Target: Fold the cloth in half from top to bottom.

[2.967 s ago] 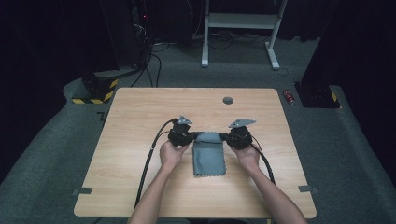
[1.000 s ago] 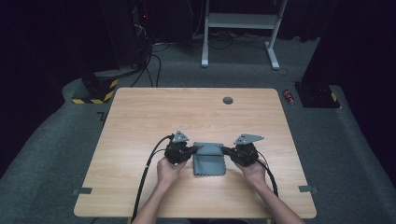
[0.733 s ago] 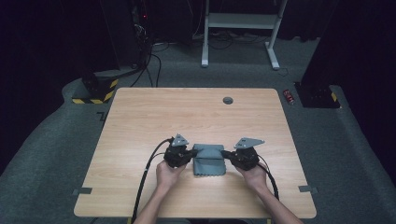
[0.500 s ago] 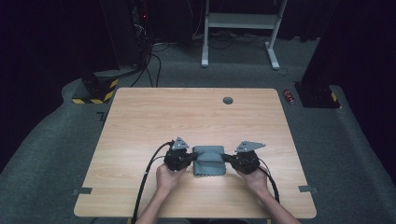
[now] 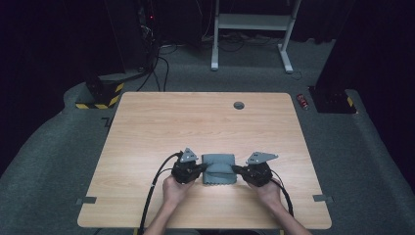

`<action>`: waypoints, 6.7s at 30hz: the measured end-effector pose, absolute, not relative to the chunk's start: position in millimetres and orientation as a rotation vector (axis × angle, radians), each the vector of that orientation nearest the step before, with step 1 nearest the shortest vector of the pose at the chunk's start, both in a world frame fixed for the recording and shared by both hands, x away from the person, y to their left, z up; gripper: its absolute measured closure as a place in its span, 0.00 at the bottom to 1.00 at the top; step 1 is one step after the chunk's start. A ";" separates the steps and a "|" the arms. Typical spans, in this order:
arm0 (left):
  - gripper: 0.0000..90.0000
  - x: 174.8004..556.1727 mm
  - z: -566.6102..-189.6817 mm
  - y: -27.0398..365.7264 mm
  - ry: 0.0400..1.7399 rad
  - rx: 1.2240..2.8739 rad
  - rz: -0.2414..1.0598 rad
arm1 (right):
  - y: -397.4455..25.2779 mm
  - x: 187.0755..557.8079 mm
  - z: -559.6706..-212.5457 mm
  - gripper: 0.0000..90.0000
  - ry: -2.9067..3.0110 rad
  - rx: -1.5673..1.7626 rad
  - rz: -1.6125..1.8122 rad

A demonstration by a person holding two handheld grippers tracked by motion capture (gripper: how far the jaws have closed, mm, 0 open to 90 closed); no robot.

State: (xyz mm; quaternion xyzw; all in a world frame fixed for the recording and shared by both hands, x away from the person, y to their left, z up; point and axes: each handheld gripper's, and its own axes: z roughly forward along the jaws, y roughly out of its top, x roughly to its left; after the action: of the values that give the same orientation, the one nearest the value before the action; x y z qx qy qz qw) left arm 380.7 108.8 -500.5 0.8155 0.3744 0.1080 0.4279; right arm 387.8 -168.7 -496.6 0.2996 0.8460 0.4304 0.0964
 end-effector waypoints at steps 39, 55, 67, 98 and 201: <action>0.82 354.4 -511.0 120.0 0.923 2.015 0.185 | -171.6 372.9 -511.1 0.89 2.584 0.917 1.250; 0.69 388.7 -484.3 113.3 1.020 1.995 0.346 | -158.5 386.5 -488.6 0.94 2.499 0.896 1.214; 0.67 385.5 -497.4 100.9 0.989 2.127 0.325 | -151.0 399.9 -505.2 0.94 2.563 0.963 1.144; 0.63 407.4 -498.9 76.8 0.962 2.126 0.369 | -136.8 426.5 -504.2 0.91 2.526 1.013 1.145; 0.50 367.7 -511.3 136.5 1.106 1.956 0.388 | -165.5 438.9 -502.5 0.68 2.404 1.072 1.079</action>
State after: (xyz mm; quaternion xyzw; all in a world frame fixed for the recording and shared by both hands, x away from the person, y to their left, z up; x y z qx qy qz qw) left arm 367.7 136.5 -511.3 0.7794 0.4408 0.1547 0.4175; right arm 438.9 -165.5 -502.5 0.3727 0.8358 0.3750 0.1480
